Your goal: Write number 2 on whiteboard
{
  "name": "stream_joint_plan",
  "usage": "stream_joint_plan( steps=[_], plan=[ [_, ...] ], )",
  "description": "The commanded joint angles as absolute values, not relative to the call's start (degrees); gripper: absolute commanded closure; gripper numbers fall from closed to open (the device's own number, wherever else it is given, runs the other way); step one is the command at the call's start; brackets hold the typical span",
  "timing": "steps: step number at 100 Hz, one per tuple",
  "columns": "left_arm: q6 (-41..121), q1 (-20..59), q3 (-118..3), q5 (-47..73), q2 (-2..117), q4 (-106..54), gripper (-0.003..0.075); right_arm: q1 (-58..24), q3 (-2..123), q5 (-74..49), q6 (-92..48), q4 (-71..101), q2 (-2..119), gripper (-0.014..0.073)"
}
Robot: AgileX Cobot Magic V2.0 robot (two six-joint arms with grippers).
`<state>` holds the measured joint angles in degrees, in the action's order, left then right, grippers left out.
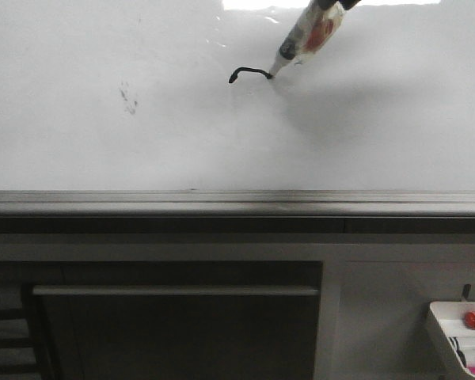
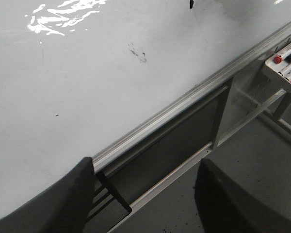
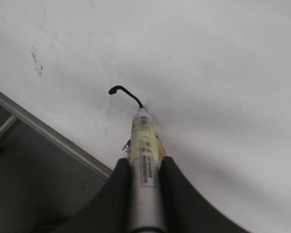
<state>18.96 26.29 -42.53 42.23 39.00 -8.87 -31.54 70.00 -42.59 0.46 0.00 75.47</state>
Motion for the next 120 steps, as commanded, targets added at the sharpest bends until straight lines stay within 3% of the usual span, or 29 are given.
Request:
stream_joint_plan(
  steps=[1,75,120],
  plan=[
    [18.4,26.16,-44.01,38.72,39.0,-9.82,0.0301,-30.9,71.75,-41.42,0.0,-2.28,74.25,0.0587],
    [18.4,26.16,-44.01,38.72,39.0,-9.82,0.0301,-34.64,71.64,-39.53,0.0,0.37,80.23,0.0587],
    [18.4,26.16,-44.01,38.72,39.0,-9.42,0.0301,-31.25,71.64,-45.94,0.0,-2.21,78.76,0.0587]
  ],
)
